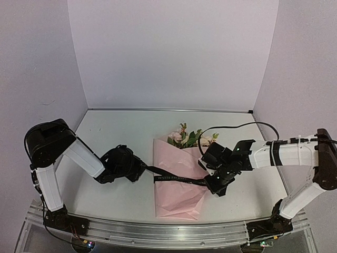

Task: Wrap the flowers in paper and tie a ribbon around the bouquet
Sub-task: Tie the ribbon around the folded bouquet.

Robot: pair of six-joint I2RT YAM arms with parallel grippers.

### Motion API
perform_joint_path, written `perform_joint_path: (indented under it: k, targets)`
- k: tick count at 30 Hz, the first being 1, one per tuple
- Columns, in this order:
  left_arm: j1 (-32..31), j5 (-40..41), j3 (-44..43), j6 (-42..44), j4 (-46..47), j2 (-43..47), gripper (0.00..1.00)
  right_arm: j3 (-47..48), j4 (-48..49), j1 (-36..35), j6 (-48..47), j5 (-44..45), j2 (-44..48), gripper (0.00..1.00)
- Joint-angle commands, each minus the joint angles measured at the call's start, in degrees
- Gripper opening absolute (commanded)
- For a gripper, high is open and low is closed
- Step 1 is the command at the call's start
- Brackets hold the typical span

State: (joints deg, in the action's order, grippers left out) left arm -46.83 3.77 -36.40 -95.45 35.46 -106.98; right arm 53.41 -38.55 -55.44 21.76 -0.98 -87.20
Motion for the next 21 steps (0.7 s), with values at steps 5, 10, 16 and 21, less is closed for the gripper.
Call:
perform_joint_path:
  k: [5,10,16,21]
  targets:
    - [0.08,2.0,-2.67,4.82,-4.17,2.86,0.0,-0.52,0.2,-0.37,4.14,5.15,3.99,0.0]
    - [0.07,2.32,-2.56,8.01,-7.87,4.13,0.0,-0.94,-3.41,3.41,10.81,16.01,10.53,0.0]
    - [0.76,1.59,-1.77,12.29,-9.46,4.99,0.0,2.52,-3.37,10.6,12.39,14.54,6.55,0.0]
    - [1.55,0.46,-2.38,16.27,-10.67,5.53,0.0,3.25,1.87,15.81,13.98,8.25,2.26,0.0]
